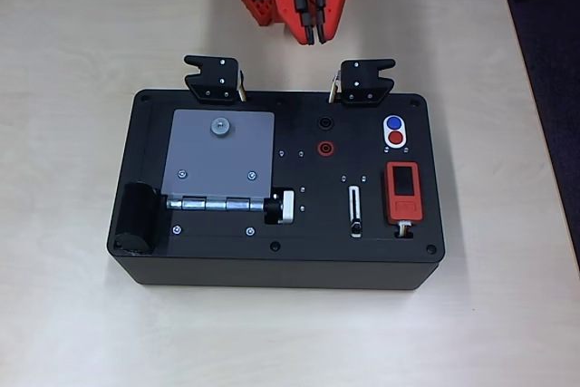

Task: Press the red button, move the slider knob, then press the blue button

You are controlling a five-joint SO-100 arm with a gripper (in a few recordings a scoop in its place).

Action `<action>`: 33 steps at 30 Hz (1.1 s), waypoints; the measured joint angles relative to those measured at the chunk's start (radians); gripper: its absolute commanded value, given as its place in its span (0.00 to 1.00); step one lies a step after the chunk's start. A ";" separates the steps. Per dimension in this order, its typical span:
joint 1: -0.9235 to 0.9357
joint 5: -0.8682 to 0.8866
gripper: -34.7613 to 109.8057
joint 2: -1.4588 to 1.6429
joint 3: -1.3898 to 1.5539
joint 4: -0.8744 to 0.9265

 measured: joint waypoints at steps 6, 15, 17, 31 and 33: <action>0.009 0.052 0.24 0.097 0.219 -0.264; 0.035 0.080 0.24 0.170 0.380 -0.483; 0.038 0.087 0.24 0.181 0.414 -0.520; 0.074 0.290 0.24 0.382 0.606 -0.818; 0.067 0.318 0.24 0.382 0.609 -0.853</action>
